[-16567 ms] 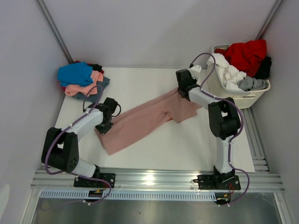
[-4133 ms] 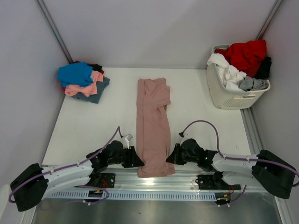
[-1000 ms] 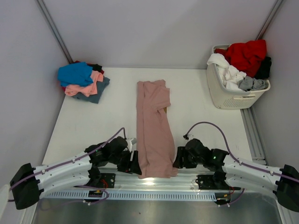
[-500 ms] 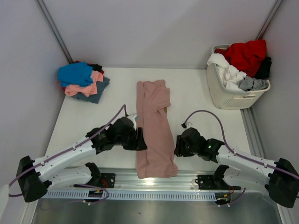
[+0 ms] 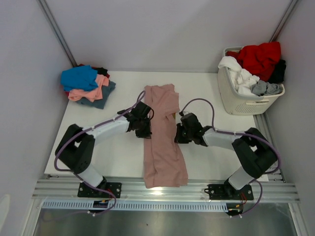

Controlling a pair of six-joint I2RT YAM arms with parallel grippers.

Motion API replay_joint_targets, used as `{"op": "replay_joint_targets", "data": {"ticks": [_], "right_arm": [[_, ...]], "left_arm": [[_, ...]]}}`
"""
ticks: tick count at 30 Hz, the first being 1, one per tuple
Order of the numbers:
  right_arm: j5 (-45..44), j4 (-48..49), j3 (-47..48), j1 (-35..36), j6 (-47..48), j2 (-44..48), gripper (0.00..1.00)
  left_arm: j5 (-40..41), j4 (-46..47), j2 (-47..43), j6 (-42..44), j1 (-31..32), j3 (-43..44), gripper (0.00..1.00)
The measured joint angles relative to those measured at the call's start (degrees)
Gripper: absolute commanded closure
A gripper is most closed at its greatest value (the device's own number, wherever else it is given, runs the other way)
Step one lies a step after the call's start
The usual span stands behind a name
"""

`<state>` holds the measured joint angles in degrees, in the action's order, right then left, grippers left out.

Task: Fold and stack the t-shirts
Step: Rotate the tshirt 90 degrees

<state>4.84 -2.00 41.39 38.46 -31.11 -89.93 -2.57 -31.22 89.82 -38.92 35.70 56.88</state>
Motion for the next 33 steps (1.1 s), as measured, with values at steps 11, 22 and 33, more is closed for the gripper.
{"op": "replay_joint_targets", "data": {"ticks": [11, 22, 33], "right_arm": [[3.1, 1.7, 12.9, 0.0, 4.0, -9.0, 0.96], [2.6, 0.2, 17.1, 0.0, 6.3, -11.9, 0.66], [3.2, -0.4, 21.1, -0.1, 6.4, -18.0, 0.8]], "left_arm": [[-7.2, 3.2, 4.9, 2.2, -1.5, 6.9, 1.0], [-8.1, 0.5, 15.0, 4.5, -2.5, 14.2, 0.99], [-7.5, -7.3, 22.4, 5.4, -3.5, 20.8, 0.99]]}}
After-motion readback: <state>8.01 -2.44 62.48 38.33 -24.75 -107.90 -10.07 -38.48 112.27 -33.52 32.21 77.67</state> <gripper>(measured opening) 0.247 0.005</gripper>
